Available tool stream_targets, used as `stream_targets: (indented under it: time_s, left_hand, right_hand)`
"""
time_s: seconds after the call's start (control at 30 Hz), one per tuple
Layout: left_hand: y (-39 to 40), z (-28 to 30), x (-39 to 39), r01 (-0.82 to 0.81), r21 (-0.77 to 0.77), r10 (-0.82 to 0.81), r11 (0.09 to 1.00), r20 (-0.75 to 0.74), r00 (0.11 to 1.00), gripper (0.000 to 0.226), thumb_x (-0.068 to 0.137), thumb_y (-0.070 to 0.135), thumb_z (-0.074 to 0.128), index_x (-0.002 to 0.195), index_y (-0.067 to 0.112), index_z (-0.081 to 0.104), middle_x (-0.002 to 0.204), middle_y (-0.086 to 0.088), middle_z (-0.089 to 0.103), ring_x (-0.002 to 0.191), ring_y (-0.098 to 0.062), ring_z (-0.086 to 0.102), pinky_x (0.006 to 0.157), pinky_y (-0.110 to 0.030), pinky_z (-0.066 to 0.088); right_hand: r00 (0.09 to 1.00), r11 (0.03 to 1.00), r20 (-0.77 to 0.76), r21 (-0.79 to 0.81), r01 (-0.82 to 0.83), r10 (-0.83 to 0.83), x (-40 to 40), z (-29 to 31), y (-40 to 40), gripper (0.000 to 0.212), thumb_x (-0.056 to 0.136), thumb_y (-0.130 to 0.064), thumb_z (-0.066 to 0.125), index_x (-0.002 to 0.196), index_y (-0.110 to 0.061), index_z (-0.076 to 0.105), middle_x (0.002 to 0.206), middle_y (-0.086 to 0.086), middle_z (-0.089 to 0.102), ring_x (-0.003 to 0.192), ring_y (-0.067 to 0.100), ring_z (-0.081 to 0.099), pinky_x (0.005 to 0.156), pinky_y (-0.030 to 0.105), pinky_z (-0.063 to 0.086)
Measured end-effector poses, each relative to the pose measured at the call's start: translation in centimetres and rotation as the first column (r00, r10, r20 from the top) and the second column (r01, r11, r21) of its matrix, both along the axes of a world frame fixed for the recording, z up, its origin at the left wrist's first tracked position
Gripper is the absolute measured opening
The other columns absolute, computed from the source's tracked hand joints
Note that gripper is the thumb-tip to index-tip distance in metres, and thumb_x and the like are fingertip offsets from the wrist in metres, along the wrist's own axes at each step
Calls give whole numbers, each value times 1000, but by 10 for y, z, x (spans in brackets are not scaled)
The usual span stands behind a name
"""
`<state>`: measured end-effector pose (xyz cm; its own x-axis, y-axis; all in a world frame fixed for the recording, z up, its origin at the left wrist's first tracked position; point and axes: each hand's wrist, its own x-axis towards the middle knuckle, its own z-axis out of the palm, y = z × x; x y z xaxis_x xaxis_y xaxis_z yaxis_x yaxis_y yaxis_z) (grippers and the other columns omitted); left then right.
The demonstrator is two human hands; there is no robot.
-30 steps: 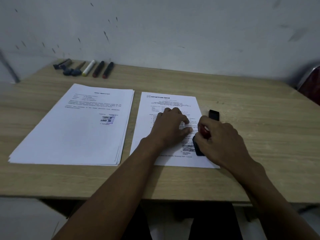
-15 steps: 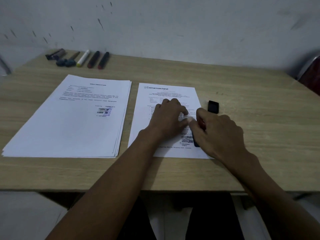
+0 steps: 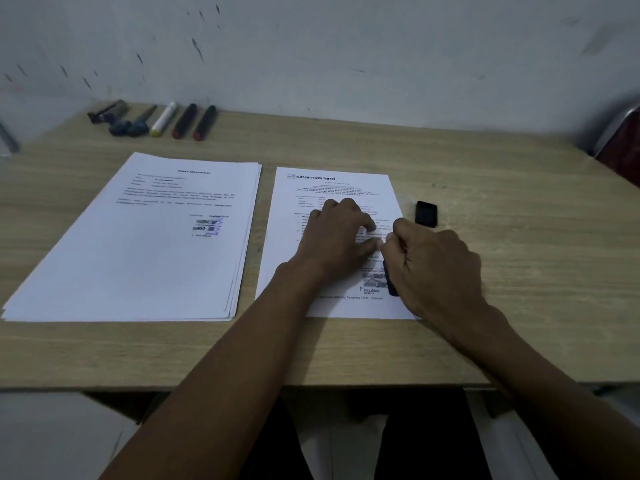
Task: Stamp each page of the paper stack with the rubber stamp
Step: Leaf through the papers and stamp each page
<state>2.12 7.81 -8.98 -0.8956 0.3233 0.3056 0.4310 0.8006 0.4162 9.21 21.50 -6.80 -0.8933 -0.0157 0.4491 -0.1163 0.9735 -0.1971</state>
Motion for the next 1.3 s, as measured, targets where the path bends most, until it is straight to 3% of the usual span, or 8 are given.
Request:
stream_targets:
  time_s: [0.37,0.53,0.6,0.73,0.83,0.97,1.3]
  left_hand:
    - [-1,1,2,6,18,-6,1000,3,1000,31,87,42,61,112,25,67,119,0,57,113,-24,46,87,-34,33]
    - [1,1,2,-4,9,4,1000,-15,1000,29,88,41,59,111,25,68,118,0,58,112,-23,46,86,-34,33]
    - [0,0,1,0,29,0,1000,-13,1000,27,88,40,59,109,24,68,116,0,58,111,-23,47,86,-35,33]
    - [-4,1,-4,15,182,-3,983,-66,998,30,85,42,61,104,21,69,109,-2,62,106,-24,53,90,-41,42]
    - [-10,5,-5,-3,293,41,956,-123,992,34,84,42,58,101,15,71,105,-4,66,102,-23,58,89,-39,45]
    - [-13,8,-4,-20,386,91,922,-165,982,31,85,38,60,97,13,73,101,-3,69,100,-21,61,89,-37,47]
    - [-14,10,-6,-59,421,123,905,-125,985,29,83,36,60,96,14,73,100,-2,68,99,-20,62,90,-39,48]
  right_hand:
    - [1000,1000,13,19,-15,15,1,4,2,28,96,-40,40,78,-18,41,66,6,51,61,31,46,56,32,31]
    - [993,995,63,-32,-96,98,1,12,9,37,96,-48,39,74,-18,39,63,3,52,63,31,53,57,34,40]
    - [988,989,94,-103,-109,119,1,16,10,41,95,-52,43,72,-18,43,62,-1,54,63,26,54,58,34,42]
    - [986,908,96,-412,-84,134,-8,25,22,31,91,-45,50,69,-23,49,63,-5,57,65,19,56,59,35,41]
    - [991,839,109,-544,-11,83,-22,32,35,11,89,-29,55,87,-18,55,79,-6,62,74,12,58,62,31,43]
    - [997,757,75,-650,62,-17,-46,30,51,24,84,-29,66,94,-12,55,84,-3,62,77,20,60,60,29,39]
    - [983,816,49,-551,174,-176,-90,30,61,26,85,-45,65,98,-23,58,98,6,66,93,28,61,77,37,50]
